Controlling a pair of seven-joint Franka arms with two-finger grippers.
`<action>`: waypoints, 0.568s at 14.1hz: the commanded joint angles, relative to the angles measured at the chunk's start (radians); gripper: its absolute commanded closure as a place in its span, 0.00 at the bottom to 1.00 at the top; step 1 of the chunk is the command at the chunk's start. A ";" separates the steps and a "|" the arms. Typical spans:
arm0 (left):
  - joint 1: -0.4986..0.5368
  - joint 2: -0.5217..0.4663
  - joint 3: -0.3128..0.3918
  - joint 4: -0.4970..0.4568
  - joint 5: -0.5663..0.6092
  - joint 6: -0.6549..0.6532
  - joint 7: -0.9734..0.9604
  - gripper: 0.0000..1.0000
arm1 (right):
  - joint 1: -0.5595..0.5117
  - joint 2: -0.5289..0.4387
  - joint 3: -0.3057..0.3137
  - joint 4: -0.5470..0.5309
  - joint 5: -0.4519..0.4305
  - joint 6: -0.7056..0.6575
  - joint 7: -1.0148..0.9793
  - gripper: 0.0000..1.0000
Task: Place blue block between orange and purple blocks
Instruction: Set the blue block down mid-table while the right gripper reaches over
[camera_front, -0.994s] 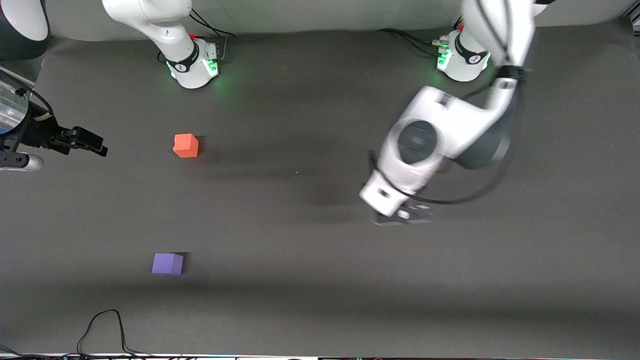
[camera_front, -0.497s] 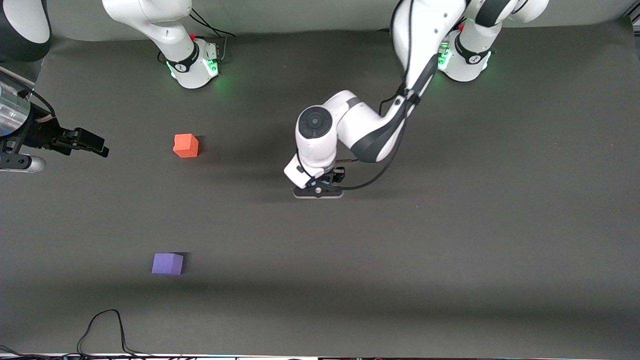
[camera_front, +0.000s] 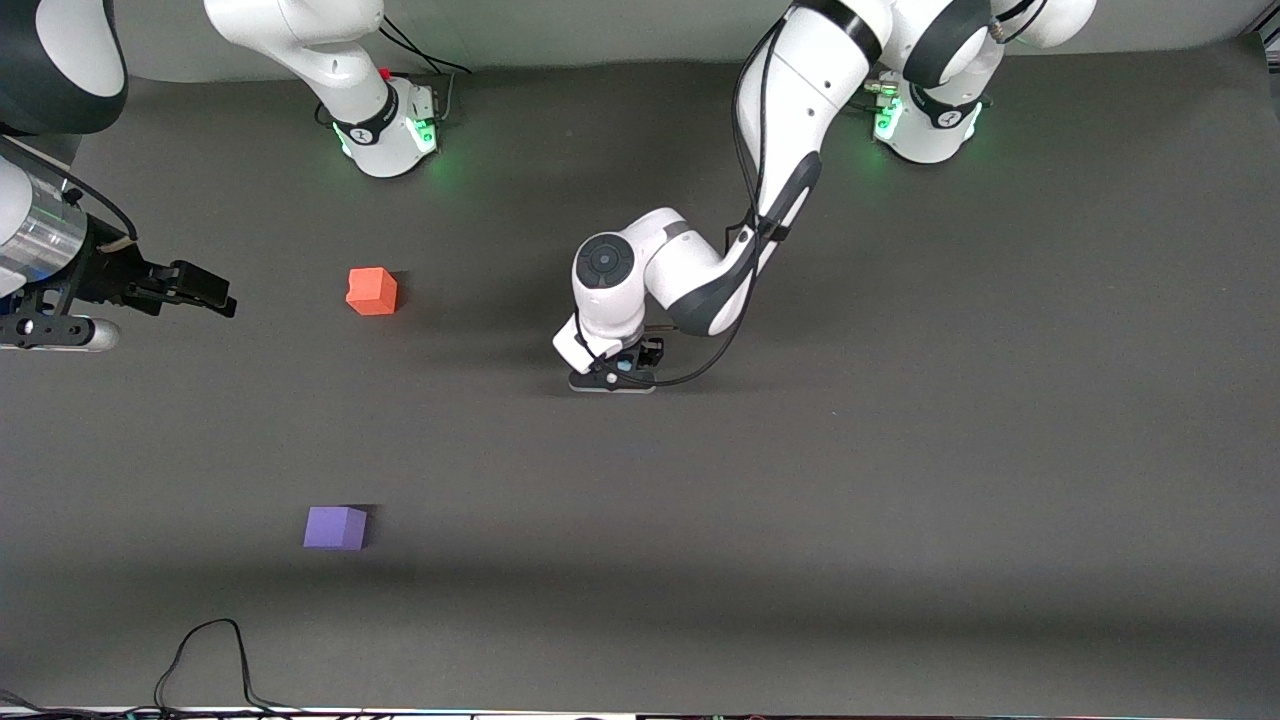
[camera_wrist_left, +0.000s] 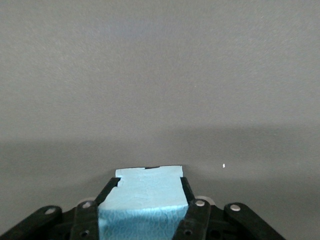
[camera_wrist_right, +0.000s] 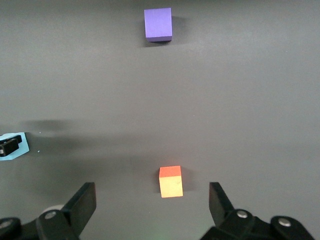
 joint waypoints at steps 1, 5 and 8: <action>-0.017 0.013 0.020 0.028 0.025 -0.001 -0.030 0.00 | 0.012 -0.002 -0.003 -0.003 -0.018 0.003 0.014 0.00; 0.023 -0.056 0.022 0.044 0.016 -0.088 -0.018 0.00 | 0.076 0.010 -0.002 0.007 -0.018 0.009 0.039 0.00; 0.203 -0.148 -0.052 0.072 -0.050 -0.226 0.077 0.00 | 0.160 0.036 -0.002 0.023 -0.008 0.017 0.124 0.00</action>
